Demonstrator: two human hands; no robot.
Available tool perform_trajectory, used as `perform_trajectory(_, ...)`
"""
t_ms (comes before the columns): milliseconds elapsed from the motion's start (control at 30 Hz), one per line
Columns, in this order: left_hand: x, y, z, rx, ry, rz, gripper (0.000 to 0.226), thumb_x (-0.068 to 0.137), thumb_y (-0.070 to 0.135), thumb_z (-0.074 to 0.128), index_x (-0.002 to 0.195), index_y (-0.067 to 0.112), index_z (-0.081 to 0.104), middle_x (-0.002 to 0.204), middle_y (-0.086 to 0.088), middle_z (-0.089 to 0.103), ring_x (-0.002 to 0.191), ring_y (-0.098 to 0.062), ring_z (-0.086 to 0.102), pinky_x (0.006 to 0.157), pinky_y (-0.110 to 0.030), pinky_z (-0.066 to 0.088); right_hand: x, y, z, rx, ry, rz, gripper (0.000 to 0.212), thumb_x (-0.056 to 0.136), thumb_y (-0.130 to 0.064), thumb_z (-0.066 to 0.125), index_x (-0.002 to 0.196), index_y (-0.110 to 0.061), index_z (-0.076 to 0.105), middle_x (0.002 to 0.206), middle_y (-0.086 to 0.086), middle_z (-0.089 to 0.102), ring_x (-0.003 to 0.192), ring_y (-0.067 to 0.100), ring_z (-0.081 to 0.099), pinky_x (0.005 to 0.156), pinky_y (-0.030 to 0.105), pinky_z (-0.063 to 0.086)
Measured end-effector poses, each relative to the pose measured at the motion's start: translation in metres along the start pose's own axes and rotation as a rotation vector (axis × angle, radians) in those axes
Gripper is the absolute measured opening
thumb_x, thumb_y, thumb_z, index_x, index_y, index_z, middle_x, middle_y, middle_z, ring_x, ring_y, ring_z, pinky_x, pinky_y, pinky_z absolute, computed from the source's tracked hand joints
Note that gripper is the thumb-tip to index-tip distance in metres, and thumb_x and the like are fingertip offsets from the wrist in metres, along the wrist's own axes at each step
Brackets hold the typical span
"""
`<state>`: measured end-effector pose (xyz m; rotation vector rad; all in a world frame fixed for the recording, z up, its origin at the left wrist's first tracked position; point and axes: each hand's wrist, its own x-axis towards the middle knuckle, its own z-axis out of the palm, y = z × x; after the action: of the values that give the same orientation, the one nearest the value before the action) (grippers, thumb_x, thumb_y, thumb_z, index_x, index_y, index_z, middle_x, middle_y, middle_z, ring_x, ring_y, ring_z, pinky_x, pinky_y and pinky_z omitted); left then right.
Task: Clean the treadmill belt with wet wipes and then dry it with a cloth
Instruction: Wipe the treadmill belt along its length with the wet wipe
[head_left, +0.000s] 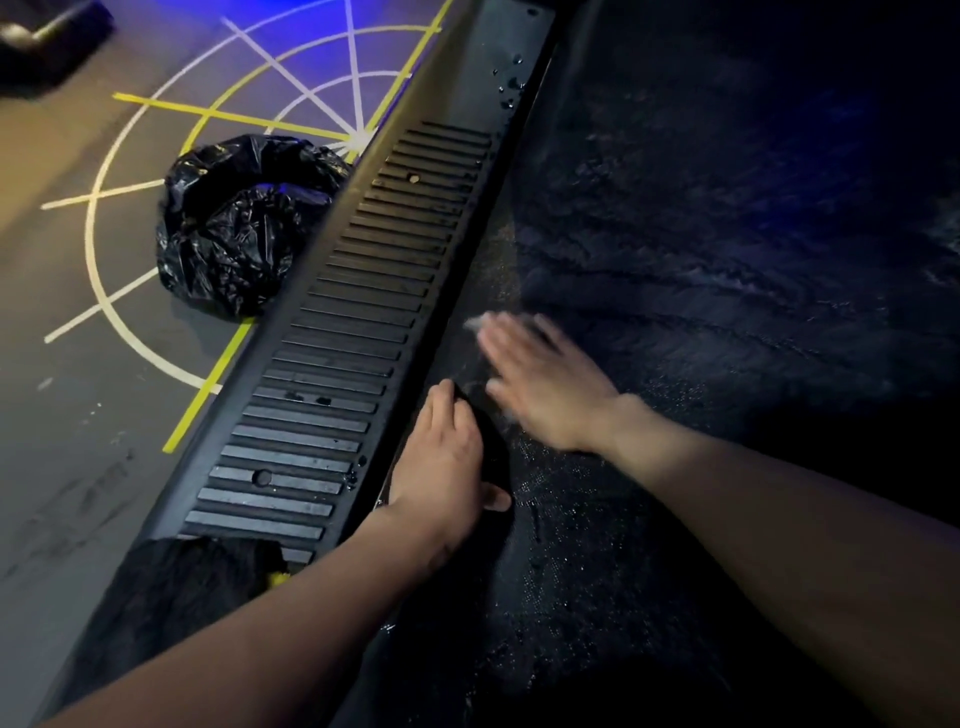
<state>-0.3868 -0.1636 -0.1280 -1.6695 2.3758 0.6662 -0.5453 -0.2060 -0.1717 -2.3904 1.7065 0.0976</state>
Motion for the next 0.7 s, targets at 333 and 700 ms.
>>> perform_trajectory(333,-0.003,-0.002,-0.001,-0.153,0.018,-0.021,0.118,0.063,0.038,0.088,0.146,-0.003,0.015,0.161,-0.011,-0.005,0.15,-0.024,0.003,0.12,-0.024,0.008,0.011,-0.004,-0.004,0.02,0.022,0.089,0.064,0.105,-0.042,0.013,0.158,-0.008,-0.001,0.166,0.007,-0.008,0.152,0.019,-0.012,0.123,0.042,-0.008)
perform_trajectory(700,-0.003,0.0,-0.003,-0.178,-0.017,-0.062,0.136,0.067,0.035,0.087,0.149,-0.004,-0.015,0.159,-0.019,-0.019,0.149,-0.024,-0.014,0.108,-0.015,-0.007,-0.03,-0.028,0.009,0.03,0.031,-0.089,0.067,0.102,-0.04,0.018,0.157,-0.004,0.001,0.166,0.012,-0.005,0.152,0.024,-0.011,0.123,0.044,-0.006)
